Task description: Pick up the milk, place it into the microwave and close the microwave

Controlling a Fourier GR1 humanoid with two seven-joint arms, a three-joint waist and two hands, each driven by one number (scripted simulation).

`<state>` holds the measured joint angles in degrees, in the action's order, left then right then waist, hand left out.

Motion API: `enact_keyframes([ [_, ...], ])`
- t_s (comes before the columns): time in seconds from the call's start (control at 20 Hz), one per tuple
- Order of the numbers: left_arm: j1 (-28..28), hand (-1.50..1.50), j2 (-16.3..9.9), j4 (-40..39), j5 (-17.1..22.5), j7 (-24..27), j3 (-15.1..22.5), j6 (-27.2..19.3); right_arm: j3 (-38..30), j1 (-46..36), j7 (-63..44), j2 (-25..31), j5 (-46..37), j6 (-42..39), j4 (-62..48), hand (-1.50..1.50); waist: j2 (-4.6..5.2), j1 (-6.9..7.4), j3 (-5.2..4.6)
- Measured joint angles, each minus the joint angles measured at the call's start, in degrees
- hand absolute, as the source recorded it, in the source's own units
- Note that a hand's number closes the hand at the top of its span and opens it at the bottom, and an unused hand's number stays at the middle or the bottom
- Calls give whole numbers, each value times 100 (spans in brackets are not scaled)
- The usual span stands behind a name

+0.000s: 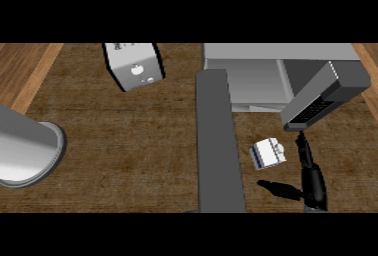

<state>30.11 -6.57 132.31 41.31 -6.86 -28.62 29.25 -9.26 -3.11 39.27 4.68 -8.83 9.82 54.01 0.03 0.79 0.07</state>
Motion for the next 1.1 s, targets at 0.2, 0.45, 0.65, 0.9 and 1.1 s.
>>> enact_keyframes([
  [0.2,170,-150,68,-21,145,73,-144,252,-196,-338,724,102,16,-40,-1045,-150,1,27,1],
  [0.45,220,-150,150,-8,309,-15,-205,381,-455,-982,1350,217,117,-137,-2227,-150,7,32,3],
  [0.65,257,-150,96,-13,438,-98,-301,426,-623,-1287,1710,240,231,-299,-2886,-150,-9,31,-46],
  [0.9,239,-150,88,-28,521,-113,-345,532,-768,-1555,1922,301,355,-554,-3384,150,-15,25,-90],
  [1.1,188,-150,129,-30,551,-155,-270,557,-735,-1784,2002,354,288,-703,-3653,150,5,61,-77],
])
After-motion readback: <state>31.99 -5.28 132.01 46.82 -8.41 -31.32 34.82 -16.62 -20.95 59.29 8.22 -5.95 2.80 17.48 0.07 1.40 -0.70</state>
